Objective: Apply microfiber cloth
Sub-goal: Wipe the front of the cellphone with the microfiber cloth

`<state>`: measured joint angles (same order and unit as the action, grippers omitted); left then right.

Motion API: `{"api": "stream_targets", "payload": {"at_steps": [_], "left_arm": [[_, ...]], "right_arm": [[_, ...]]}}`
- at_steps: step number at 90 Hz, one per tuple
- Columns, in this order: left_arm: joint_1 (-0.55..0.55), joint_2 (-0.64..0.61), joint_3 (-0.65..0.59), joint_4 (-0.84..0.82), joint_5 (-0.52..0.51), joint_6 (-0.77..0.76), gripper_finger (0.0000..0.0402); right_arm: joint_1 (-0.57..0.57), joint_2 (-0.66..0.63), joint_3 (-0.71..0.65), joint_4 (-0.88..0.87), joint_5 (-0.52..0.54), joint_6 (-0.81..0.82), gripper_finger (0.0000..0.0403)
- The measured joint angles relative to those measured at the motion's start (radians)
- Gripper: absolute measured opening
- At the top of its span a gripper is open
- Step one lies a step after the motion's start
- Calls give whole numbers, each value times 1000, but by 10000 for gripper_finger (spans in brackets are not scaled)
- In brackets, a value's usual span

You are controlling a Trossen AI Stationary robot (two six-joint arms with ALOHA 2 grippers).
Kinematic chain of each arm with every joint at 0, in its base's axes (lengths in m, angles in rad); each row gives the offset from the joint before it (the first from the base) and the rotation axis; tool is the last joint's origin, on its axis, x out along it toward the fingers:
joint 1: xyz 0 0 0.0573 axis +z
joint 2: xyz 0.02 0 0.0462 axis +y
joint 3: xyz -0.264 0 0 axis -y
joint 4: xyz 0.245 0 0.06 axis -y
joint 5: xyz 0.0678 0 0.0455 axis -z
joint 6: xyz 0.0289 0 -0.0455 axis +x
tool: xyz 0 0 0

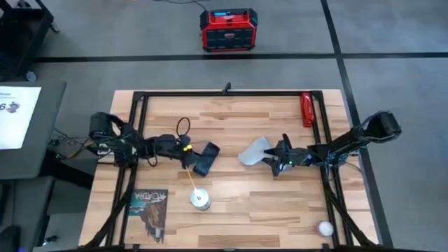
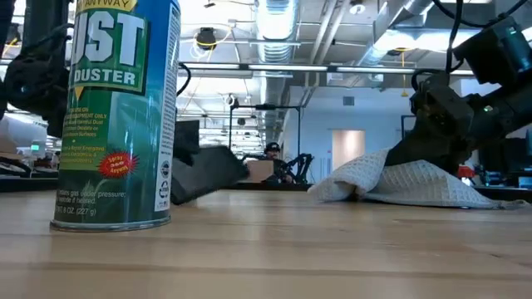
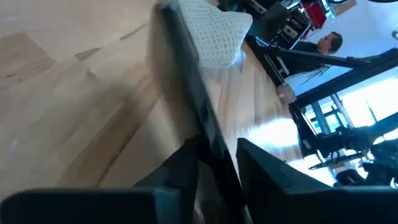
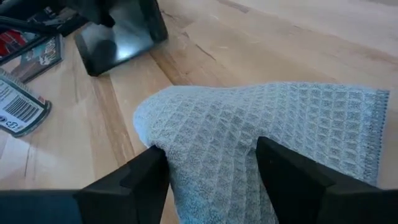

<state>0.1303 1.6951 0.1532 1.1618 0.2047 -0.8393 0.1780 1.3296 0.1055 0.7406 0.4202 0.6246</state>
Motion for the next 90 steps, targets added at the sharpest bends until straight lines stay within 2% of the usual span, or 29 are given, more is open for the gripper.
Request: {"api": "stream_targets", "payload": {"at_steps": [25,58,90], "left_arm": [[0,0,4,0,6,48,142],[14,-25,3,5,52,86,145],[50,-33,2,7,52,79,157]], "right_arm": [[2,0,0,4,0,-29,228],[5,-37,0,26,0,-77,209],[6,-61,0,23,-34,-11,286]]}}
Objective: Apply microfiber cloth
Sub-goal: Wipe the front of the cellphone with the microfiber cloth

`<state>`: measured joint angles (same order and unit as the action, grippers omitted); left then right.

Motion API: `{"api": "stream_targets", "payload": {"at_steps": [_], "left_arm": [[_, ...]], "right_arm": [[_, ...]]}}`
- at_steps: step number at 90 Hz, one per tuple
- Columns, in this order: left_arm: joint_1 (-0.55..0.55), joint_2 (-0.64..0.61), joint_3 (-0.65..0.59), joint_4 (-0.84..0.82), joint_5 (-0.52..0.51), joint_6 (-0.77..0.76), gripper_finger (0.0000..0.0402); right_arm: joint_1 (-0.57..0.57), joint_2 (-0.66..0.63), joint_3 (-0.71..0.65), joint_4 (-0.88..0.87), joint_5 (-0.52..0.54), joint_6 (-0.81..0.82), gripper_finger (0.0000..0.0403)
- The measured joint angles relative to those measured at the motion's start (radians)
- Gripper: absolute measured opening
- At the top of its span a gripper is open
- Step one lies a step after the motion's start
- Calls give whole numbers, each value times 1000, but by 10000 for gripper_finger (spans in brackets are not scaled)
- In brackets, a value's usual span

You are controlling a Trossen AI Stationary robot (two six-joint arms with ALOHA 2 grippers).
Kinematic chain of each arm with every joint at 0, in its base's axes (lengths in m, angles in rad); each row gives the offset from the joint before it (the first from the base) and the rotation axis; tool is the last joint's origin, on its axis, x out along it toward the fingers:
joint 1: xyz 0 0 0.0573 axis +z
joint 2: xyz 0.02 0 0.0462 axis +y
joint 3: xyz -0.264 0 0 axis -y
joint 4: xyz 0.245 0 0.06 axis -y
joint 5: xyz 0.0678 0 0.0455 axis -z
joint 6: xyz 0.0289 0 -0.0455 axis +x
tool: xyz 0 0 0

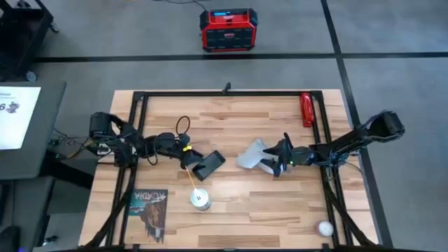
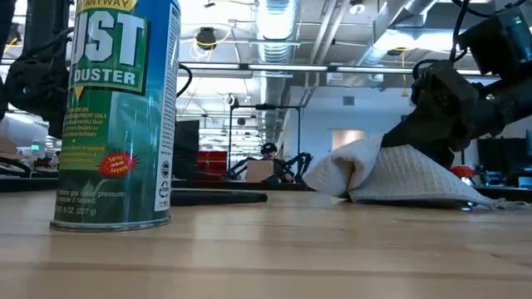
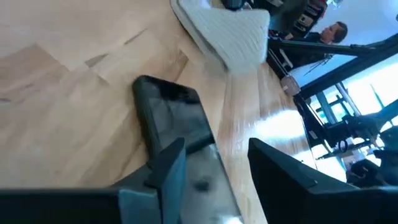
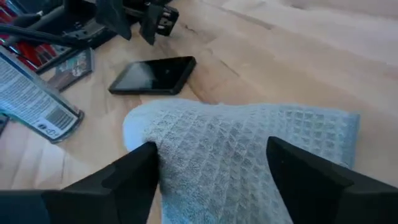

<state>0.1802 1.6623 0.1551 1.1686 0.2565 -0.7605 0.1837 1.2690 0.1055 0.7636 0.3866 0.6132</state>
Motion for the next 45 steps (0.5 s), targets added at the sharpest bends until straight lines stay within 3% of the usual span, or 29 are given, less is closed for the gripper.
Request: {"api": "stream_targets", "payload": {"at_steps": [20,32,45], "left_arm": [[24,-1,0,23,0,-8,191],[44,-2,2,121,5,18,206],[79,-2,2,205,101,28,210]], "right_arm": [[2,0,0,31,0,-12,310],[6,0,1,69,1,-63,311],[12,-1,17,68,4,-119,311]]}}
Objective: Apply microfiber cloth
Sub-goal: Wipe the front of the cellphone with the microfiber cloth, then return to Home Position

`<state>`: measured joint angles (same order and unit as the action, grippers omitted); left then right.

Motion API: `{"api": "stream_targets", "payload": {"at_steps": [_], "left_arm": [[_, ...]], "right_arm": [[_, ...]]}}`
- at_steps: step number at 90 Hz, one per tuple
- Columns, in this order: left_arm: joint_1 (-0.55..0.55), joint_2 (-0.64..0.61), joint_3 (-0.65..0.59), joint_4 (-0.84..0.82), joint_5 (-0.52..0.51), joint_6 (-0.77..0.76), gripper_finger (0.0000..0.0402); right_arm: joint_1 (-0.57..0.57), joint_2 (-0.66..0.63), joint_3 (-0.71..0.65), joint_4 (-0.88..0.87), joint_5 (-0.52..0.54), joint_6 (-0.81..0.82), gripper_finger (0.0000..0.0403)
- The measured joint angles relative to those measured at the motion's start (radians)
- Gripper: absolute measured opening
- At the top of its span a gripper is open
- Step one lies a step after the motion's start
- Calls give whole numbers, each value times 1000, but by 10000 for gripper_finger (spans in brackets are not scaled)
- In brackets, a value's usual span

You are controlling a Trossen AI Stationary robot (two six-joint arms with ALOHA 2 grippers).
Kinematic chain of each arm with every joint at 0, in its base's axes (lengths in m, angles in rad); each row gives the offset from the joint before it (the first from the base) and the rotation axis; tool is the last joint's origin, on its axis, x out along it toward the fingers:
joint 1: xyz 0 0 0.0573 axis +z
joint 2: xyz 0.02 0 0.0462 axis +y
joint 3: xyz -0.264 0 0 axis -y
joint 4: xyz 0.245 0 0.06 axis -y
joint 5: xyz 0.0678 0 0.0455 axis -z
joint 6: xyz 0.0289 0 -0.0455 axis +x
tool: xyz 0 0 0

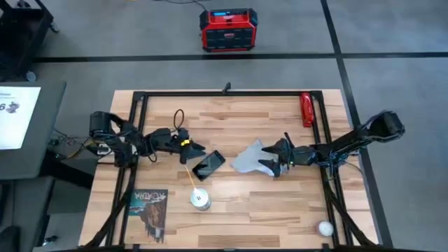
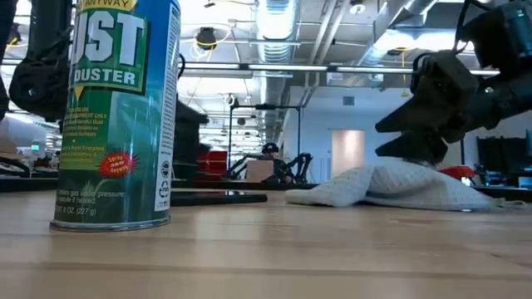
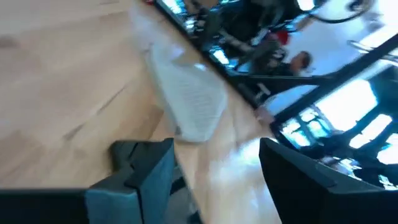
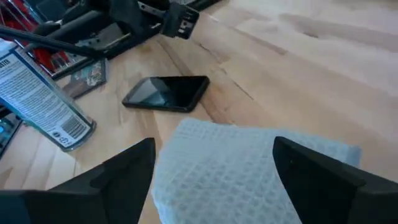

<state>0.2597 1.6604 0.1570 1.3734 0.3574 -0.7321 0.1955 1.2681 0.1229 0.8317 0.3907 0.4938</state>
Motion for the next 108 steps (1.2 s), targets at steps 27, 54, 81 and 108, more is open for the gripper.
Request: {"api": "stream_targets", "payload": {"at_steps": [27,54,81,108], "left_arm": [[95,-51,2,171,262,91,179],[191,-326,-5,-21,431,254,11],[282,-755,-5,-566,448,501,0],[367,-1124,-5,-1053,372,695,0]], "right_arm": [[28,-113,52,-100,101,-264,216],[25,-382,71,-397,164,-387,9],[29,-683,66,-559,157,-514,0],[-40,-867,-21,-514,13,-533,0]]}}
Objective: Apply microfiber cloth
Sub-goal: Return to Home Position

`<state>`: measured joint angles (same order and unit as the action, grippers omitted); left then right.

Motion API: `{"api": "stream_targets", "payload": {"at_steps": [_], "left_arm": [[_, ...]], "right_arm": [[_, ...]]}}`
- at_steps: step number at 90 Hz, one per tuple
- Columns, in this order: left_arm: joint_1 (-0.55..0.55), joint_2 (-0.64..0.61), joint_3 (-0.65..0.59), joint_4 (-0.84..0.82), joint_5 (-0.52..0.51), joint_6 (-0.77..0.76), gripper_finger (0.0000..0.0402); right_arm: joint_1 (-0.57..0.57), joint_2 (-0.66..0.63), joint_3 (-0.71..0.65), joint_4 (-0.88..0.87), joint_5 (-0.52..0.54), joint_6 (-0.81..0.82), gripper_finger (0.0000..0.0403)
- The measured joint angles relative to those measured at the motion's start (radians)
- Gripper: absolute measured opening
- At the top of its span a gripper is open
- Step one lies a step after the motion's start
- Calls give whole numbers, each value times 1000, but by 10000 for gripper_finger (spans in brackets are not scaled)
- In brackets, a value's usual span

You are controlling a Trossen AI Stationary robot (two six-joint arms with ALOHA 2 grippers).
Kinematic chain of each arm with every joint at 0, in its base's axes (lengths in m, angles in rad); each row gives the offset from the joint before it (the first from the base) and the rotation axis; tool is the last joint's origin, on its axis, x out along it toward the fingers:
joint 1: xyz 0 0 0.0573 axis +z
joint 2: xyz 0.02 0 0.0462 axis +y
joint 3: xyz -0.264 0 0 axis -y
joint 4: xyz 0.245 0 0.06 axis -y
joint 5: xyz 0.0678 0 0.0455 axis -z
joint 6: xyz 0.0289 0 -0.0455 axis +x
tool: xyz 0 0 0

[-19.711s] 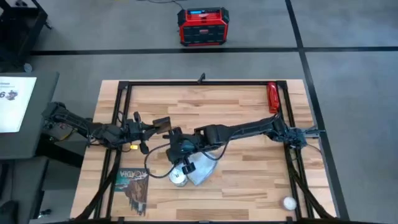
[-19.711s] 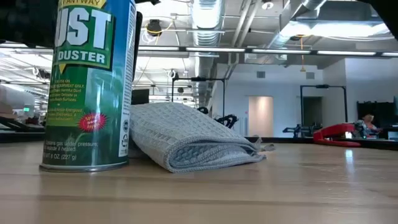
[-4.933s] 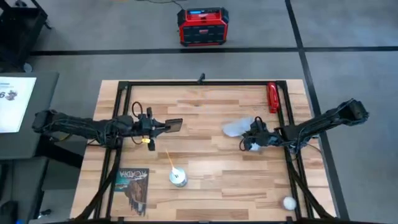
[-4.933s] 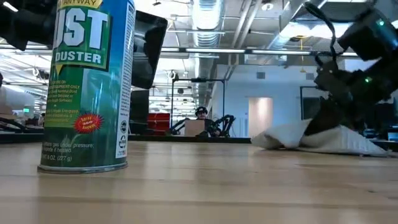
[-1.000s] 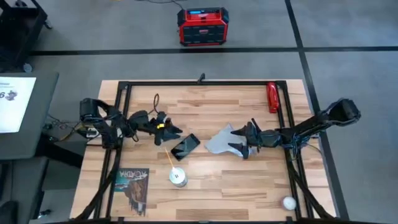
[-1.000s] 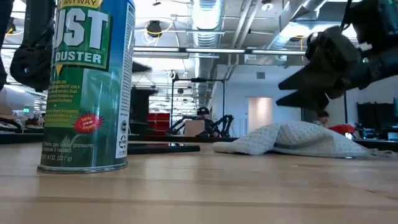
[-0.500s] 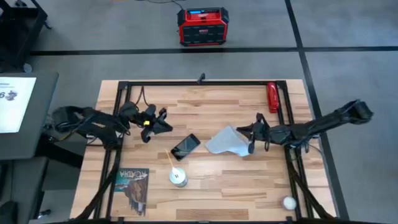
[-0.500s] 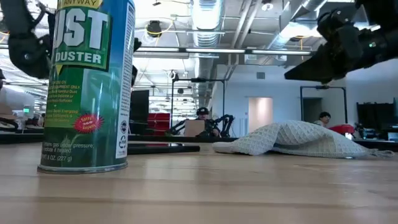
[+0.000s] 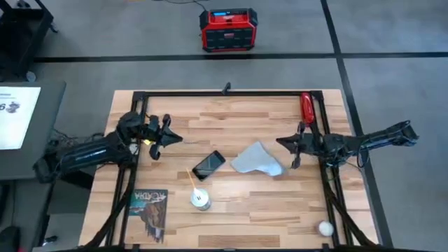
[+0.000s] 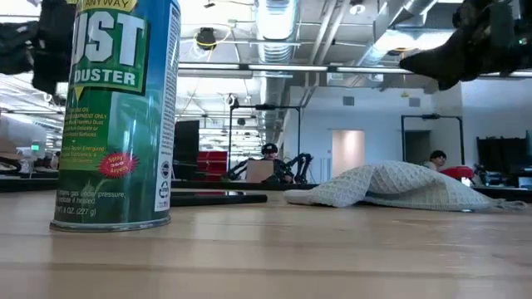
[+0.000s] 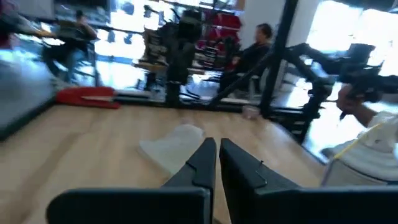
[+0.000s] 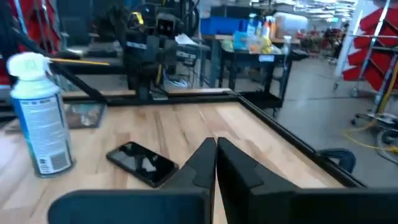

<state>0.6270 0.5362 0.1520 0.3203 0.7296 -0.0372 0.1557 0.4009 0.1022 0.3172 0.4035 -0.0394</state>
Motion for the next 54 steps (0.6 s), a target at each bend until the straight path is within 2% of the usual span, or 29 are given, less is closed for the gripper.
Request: {"api": "stream_targets", "payload": {"at_steps": [15,28,38,54], "left_arm": [[26,-65,0,-119,-19,60,0],[39,-75,-2,-140,-29,122,0],[54,-75,-46,-107,-38,138,0],[83,-99,-138,64,-35,103,0]], "right_arm": [[-64,-23,-63,32,-68,66,0],[-114,-23,-94,63,-152,123,0],[-131,-23,-94,55,-191,120,0],[-159,-23,-94,-11,-195,118,0]]}}
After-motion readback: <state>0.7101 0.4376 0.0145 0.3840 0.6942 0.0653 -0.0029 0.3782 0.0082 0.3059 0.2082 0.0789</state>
